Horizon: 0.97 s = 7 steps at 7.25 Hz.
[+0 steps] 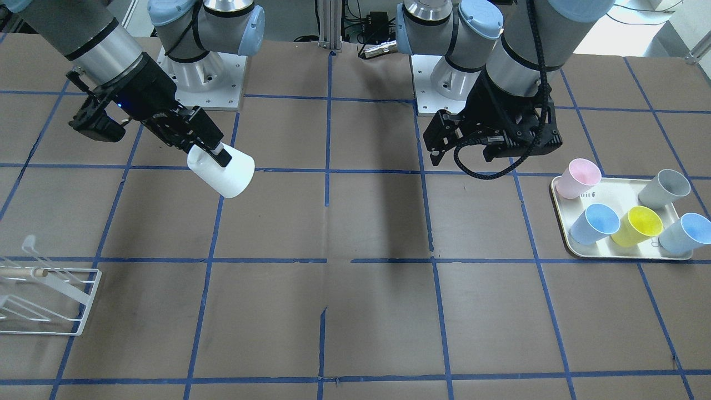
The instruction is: Transfer IKEA cup to right arm and place on rack
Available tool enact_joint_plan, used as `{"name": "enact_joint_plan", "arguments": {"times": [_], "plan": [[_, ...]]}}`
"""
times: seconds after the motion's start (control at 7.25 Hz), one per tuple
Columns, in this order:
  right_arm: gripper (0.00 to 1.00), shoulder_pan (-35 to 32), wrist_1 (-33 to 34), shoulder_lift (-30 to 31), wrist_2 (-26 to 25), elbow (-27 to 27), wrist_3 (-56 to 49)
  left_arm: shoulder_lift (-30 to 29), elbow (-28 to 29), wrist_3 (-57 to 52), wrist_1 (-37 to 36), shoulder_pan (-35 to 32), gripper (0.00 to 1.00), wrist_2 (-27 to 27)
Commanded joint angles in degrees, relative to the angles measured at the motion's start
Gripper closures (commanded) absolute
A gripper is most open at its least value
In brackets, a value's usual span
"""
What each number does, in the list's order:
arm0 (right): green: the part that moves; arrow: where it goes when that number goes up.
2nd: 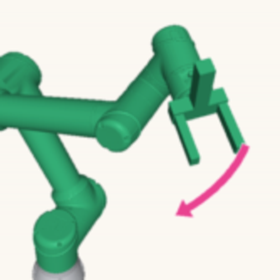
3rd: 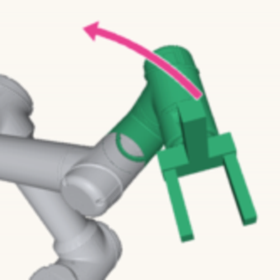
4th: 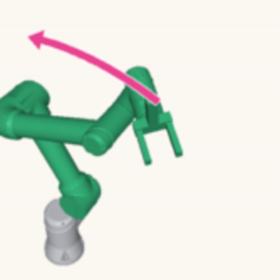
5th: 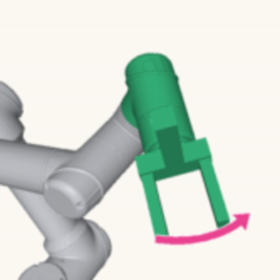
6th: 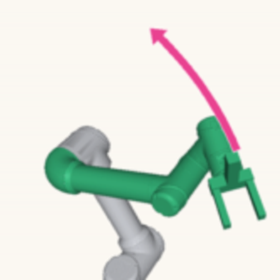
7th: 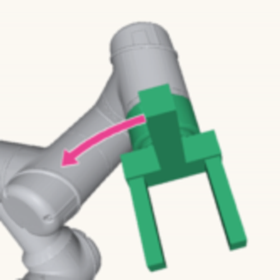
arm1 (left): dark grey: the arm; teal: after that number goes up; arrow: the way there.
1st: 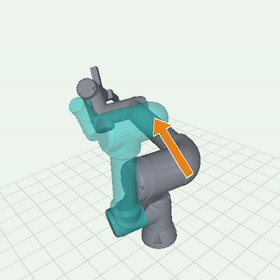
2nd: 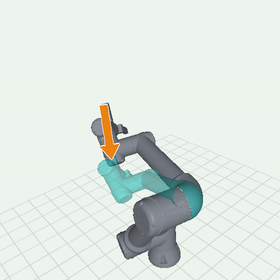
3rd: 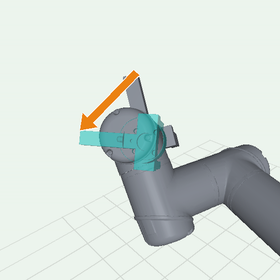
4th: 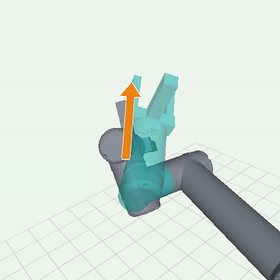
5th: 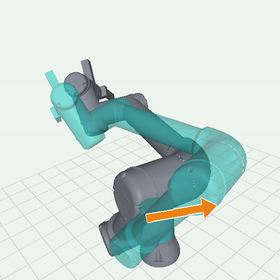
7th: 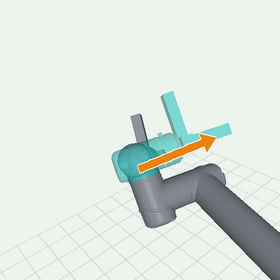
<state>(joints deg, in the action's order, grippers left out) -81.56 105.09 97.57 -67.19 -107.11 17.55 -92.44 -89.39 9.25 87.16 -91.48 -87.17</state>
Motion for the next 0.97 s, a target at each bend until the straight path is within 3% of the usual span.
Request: {"name": "enact_joint_plan", "arguments": {"times": [0.0, 0.14, 0.28, 0.55, 0.83], "plan": [[0.56, 0.3, -12.5, -0.2, -17.0, 9.5, -10.8, 1.2, -1.0, -5.0, -3.0, -0.4, 0.0, -2.7], [0.6, 0.3, -13.2, -0.6, -24.9, 11.5, -17.7, 1.1, -0.9, -6.3, -3.4, -0.4, 0.0, -2.6], [0.65, 0.7, -12.6, -2.8, -27.7, 11.6, -23.0, 1.1, -1.0, -6.3, -4.6, -0.3, 0.0, -2.5], [0.65, 6.9, -8.3, -5.4, -27.5, 11.5, -31.5, 1.1, -0.9, -6.3, -4.7, 0.0, 0.0, -2.0], [0.65, 11.8, -8.0, -7.4, -26.9, 11.5, -40.7, 1.2, -0.9, -6.3, -4.6, 0.2, 0.0, -1.9]]}}
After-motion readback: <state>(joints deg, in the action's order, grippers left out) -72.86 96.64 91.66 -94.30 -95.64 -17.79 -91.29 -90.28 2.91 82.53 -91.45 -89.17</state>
